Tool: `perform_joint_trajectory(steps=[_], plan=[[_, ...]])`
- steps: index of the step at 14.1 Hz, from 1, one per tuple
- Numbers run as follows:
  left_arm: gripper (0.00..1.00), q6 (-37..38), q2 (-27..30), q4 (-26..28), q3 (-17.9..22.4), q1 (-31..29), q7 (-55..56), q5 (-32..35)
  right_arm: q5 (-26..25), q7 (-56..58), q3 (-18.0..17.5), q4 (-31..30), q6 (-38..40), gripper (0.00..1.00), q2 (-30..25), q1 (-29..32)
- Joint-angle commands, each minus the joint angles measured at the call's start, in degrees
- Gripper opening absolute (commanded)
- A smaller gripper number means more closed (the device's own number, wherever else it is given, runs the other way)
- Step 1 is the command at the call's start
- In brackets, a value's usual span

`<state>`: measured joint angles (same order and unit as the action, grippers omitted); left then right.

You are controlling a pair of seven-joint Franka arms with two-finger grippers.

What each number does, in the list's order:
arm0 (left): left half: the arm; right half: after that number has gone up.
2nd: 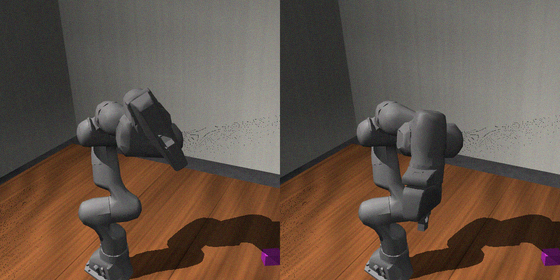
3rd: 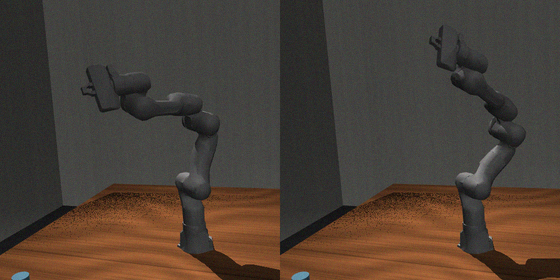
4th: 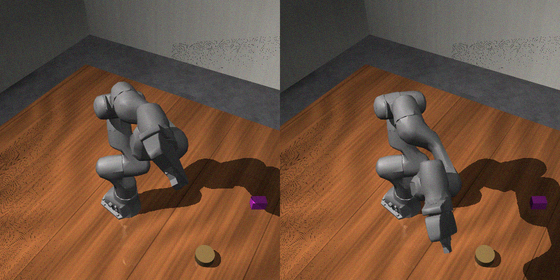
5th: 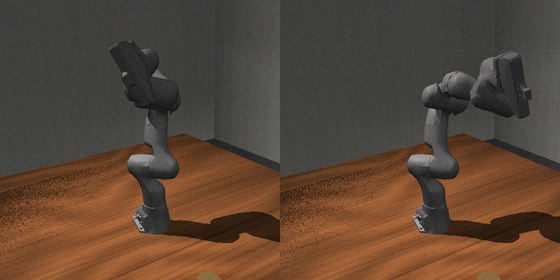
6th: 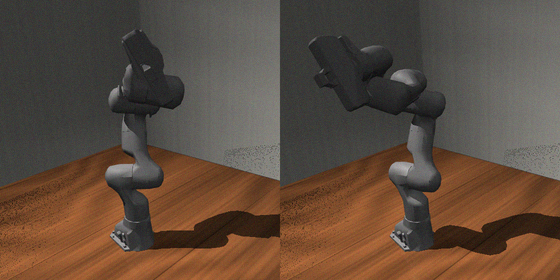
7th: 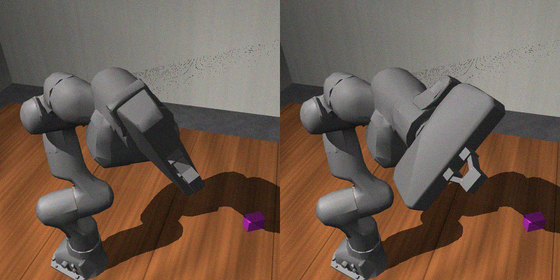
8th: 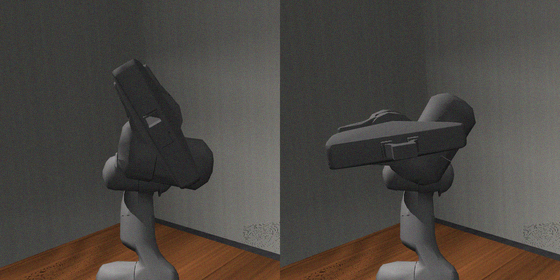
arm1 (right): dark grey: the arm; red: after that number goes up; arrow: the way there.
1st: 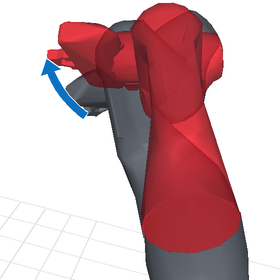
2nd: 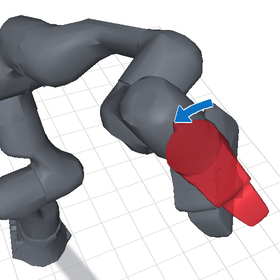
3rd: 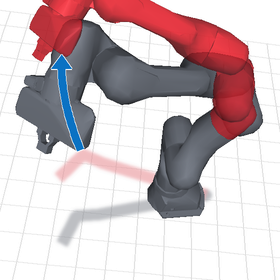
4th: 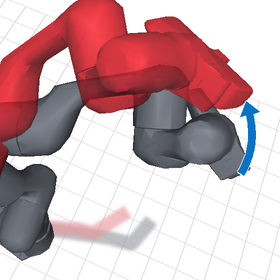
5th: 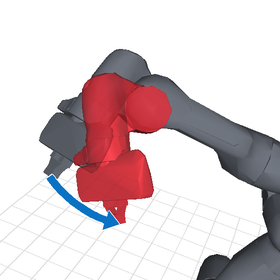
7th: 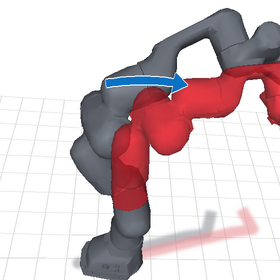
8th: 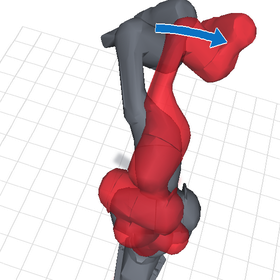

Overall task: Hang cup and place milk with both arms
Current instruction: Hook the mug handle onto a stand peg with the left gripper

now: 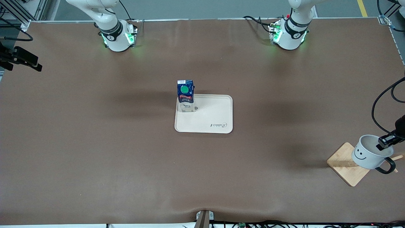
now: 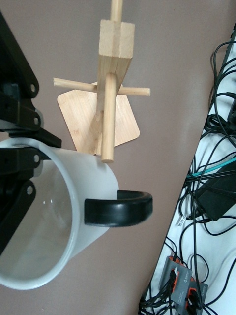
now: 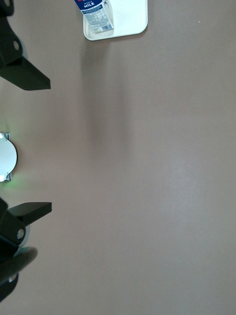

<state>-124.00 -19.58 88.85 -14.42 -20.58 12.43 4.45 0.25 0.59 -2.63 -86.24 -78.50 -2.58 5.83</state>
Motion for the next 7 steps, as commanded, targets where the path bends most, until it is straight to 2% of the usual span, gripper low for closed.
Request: perform_joint_trajectory(steps=[1,7], plan=[[0.00,-0.3,0.4,0.8,-0.5,-1.4,-1.1,-0.8,0.2,0.4,0.0,1.3,0.5,1.00,0.6,-0.3],[0.00,-0.5,0.5,2.0,-0.5,-2.4,-1.3,-0.9,0.2,0.4,0.0,1.3,0.5,1.00,0.6,-1.0]])
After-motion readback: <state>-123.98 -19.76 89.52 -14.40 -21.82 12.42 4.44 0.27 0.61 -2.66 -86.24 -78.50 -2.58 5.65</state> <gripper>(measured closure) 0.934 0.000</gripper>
